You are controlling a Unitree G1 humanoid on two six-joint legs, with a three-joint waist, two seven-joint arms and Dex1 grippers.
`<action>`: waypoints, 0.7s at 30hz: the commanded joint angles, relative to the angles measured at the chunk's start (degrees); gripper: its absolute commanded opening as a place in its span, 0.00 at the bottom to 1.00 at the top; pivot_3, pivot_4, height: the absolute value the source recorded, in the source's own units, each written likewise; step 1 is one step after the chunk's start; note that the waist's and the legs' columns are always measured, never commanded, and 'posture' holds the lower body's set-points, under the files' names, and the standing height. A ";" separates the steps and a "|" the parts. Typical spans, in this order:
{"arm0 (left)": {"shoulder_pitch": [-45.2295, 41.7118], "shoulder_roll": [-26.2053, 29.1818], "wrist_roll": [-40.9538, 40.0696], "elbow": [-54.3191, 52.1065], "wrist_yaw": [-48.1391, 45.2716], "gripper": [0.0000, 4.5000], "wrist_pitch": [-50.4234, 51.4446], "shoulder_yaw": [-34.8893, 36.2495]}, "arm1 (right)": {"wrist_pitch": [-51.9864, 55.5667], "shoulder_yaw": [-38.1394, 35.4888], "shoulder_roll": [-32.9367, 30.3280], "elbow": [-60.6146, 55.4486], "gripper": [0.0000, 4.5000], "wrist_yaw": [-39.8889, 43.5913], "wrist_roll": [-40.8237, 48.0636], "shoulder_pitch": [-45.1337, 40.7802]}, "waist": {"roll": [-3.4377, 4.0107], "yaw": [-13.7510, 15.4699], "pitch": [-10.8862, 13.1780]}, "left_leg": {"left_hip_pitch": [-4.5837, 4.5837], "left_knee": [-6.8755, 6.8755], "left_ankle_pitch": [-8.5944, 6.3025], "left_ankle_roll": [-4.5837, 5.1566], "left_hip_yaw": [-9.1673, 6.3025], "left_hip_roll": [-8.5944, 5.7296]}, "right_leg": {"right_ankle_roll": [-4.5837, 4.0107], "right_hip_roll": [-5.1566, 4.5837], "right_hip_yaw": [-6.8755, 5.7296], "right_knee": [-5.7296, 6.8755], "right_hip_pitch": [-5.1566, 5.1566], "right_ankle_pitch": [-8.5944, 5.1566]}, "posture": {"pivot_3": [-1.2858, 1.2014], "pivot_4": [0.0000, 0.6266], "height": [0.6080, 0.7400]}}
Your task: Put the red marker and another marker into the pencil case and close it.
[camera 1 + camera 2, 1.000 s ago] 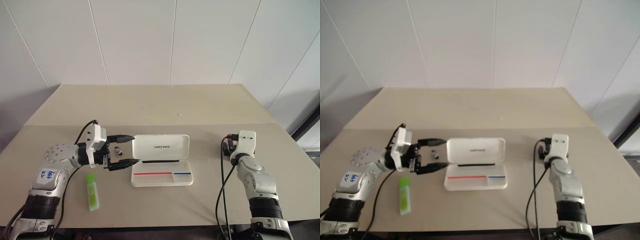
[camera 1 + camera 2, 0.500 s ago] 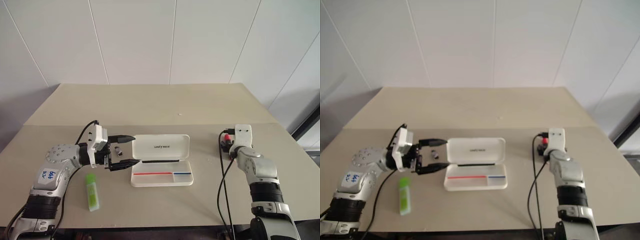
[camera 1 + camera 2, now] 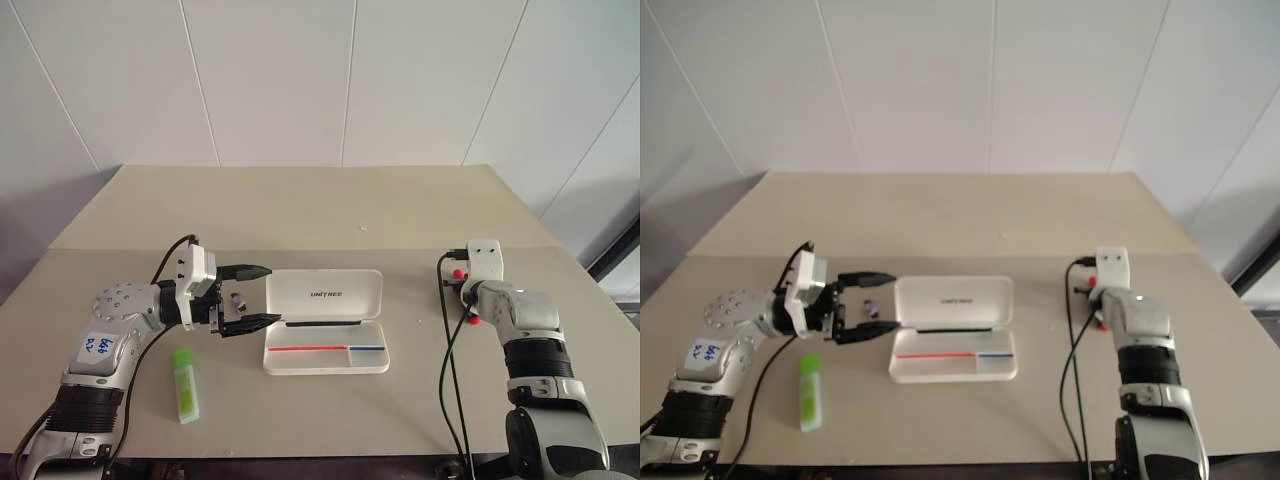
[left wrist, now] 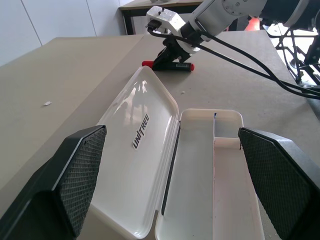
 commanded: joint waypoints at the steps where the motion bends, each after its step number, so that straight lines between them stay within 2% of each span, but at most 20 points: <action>1: -1.09 -0.14 -0.06 -0.03 -0.06 1.00 -1.05 0.27 | 0.01 -0.11 -1.29 -1.01 0.30 0.40 -0.79 -0.89 | 0.00 0.00 0.00 | 0.00 0.00 0.00 0.00 0.00 0.00 | 0.00 0.00 0.00 0.00 0.00 0.00 | 0.52 0.24 1.00; 7: -1.34 -0.22 0.02 0.31 -0.21 1.00 -1.22 0.27 | -3.40 0.95 -3.70 -4.24 0.30 5.96 0.03 -0.49 | 0.06 -0.02 0.04 | -0.01 0.00 0.00 0.00 0.01 0.00 | 0.00 0.00 0.00 -0.01 0.00 0.00 | 0.52 0.24 1.00; 17: -1.12 -1.33 -0.48 1.86 0.11 1.00 -3.38 1.44 | -11.14 8.57 -19.52 -17.23 0.30 28.17 0.53 3.15 | 0.12 0.10 0.08 | -0.05 -0.04 0.00 0.00 0.01 -0.01 | 0.05 -0.01 -0.02 -0.09 -0.01 -0.02 | 0.52 0.24 1.00; 21: -1.05 -2.38 -1.05 2.65 0.52 1.00 -4.62 2.34 | -12.06 9.71 -22.87 -23.52 0.30 36.01 2.86 3.90 | 0.12 -0.17 0.08 | -0.03 -0.04 0.00 0.00 0.04 0.02 | 0.06 0.00 0.00 -0.11 -0.01 -0.02 | 0.52 0.24 1.00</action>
